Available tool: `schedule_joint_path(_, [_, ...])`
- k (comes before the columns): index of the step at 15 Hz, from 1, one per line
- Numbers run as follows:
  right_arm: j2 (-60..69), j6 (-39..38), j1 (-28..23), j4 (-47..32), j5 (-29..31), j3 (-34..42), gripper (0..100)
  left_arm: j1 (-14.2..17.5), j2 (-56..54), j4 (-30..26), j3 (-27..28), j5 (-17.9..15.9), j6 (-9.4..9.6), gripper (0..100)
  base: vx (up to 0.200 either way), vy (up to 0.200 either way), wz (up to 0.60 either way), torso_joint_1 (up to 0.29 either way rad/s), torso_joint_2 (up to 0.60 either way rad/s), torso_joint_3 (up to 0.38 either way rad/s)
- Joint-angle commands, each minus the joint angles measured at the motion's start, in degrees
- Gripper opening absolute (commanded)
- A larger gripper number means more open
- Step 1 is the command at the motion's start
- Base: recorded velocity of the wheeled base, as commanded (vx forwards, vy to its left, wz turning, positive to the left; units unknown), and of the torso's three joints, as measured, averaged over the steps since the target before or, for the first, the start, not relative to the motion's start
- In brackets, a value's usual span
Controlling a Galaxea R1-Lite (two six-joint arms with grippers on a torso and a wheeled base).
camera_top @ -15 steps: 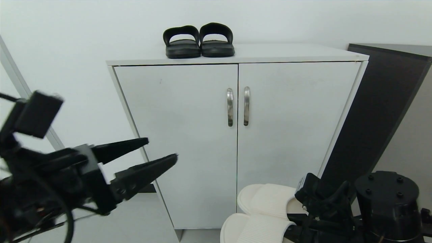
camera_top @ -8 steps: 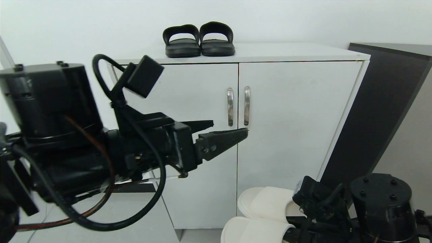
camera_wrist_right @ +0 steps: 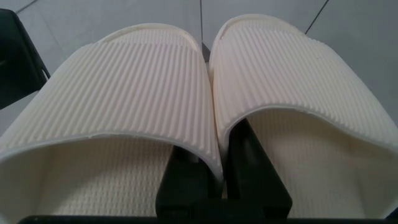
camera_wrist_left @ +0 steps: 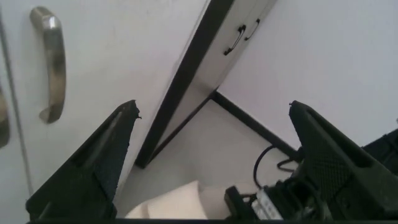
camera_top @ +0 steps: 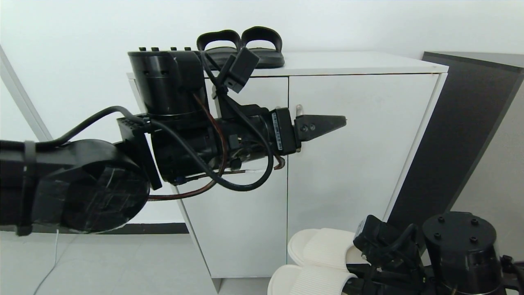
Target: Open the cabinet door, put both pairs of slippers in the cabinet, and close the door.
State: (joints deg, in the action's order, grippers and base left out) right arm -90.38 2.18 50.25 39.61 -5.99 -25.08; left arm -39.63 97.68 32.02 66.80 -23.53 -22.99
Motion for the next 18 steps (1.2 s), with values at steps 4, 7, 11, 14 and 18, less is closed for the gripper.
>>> schedule_joint_path(4, [-0.5, 0.1, 0.0, 0.0, 0.1, -0.2, 0, 2.2, 2.8, -0.9, 2.0, -0.1, -0.21, 100, 0.0, 0.0, 0.0, 0.0, 0.0, 0.0])
schedule_joint_path(7, [-0.9, 0.1, 0.0, 0.5, 0.2, 0.0, 0, 2.2, 2.9, -1.8, 2.2, 0.1, -0.12, 100, 0.0, 0.0, 0.0, 0.0, 0.0, 0.0])
schedule_joint_path(11, [-0.9, 0.1, 0.0, 0.6, 0.3, 0.1, 0, 2.2, 5.9, -1.9, 5.4, 4.8, 0.05, 100, 0.0, 0.0, 0.0, 0.0, 0.0, 0.0])
schedule_joint_path(14, [-0.9, 0.1, 0.0, 0.6, 0.3, 0.2, 0, 2.4, 8.3, -2.1, 7.6, 6.7, 0.58, 100, 0.0, 0.0, 0.0, 0.0, 0.0, 0.0])
schedule_joint_path(18, [-0.9, 0.1, 0.0, 0.6, 0.3, 0.3, 0, 2.9, 10.7, -2.2, 10.3, 8.1, 0.84, 100, 0.0, 0.0, 0.0, 0.0, 0.0, 0.0])
